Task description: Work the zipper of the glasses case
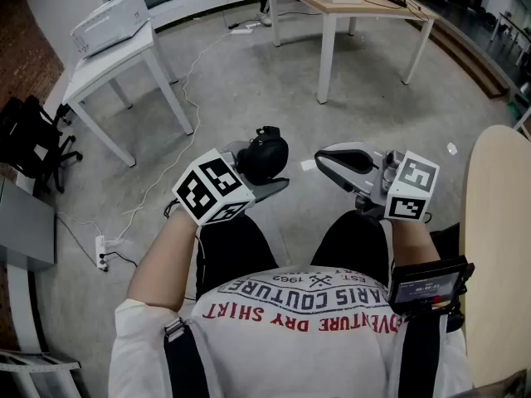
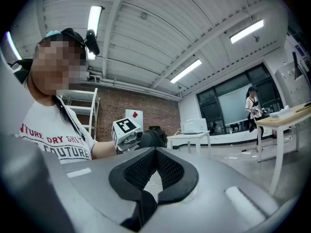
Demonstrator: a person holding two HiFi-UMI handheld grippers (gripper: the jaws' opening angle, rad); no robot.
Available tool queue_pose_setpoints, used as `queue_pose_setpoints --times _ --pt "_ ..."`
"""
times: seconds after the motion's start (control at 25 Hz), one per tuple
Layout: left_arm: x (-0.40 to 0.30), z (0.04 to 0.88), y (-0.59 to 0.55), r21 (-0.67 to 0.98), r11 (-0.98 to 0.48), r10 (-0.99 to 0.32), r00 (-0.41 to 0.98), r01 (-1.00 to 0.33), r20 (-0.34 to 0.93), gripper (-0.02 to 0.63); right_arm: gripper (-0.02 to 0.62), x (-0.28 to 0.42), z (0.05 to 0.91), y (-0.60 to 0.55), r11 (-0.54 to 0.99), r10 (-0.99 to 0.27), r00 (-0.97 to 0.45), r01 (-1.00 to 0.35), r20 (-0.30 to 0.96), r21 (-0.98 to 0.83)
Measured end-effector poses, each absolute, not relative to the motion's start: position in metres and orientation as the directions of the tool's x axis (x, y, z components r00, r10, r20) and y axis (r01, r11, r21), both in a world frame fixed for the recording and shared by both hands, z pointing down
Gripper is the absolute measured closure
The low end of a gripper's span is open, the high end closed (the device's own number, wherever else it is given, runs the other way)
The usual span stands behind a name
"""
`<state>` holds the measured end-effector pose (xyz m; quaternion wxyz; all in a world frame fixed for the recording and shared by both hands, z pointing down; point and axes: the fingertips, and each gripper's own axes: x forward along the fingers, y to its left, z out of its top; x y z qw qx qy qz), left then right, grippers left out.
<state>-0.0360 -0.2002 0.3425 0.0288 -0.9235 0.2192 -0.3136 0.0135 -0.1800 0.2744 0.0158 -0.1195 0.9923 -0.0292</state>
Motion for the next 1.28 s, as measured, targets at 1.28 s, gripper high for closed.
queue_pose_setpoints --times 1.28 --pt "-0.117 0.386 -0.154 -0.104 -0.983 -0.090 0.096 0.153 0.991 0.356 0.462 -0.067 0.286 -0.138 0.992 -0.026 -1.000 -0.025 0.010 0.125"
